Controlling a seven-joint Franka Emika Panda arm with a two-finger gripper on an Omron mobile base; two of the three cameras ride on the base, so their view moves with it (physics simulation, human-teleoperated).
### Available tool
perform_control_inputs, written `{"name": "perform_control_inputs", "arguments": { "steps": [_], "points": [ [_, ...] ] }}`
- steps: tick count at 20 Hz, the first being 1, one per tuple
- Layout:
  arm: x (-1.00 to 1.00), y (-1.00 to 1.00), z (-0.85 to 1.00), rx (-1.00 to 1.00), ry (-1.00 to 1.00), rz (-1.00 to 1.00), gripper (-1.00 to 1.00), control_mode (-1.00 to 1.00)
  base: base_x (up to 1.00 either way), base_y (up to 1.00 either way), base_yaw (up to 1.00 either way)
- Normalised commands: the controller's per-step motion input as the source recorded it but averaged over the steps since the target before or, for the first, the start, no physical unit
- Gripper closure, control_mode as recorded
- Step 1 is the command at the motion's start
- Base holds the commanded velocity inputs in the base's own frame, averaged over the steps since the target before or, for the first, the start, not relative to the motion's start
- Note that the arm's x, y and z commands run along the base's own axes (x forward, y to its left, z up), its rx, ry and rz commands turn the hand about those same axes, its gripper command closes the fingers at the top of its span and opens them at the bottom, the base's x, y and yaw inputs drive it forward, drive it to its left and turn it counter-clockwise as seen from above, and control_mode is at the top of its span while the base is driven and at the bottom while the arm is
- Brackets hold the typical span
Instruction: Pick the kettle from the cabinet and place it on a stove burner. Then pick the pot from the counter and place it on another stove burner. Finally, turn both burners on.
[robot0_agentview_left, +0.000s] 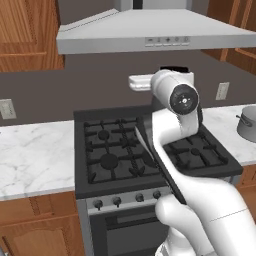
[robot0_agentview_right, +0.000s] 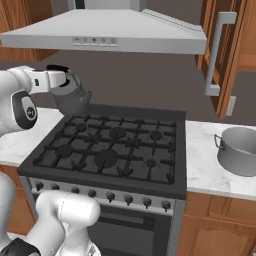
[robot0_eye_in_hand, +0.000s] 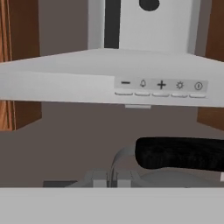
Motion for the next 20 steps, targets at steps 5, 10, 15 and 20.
{"name": "perform_control_inputs", "arguments": {
  "steps": [5,10,15,20],
  "points": [
    [0.28,0.23,-0.11,0.00,0.00,0.00,1.00,-1.00,0.00,0.00,0.00],
    [0.14,0.16,-0.24,0.00,0.00,0.00,1.00,-1.00,0.00,0.00,0.00],
    [0.15,0.18,-0.19,0.00,0.00,0.00,1.00,-1.00,0.00,0.00,0.00],
    [0.26,0.16,-0.10,0.00,0.00,0.00,1.00,-1.00,0.00,0.00,0.00]
  ]
}}
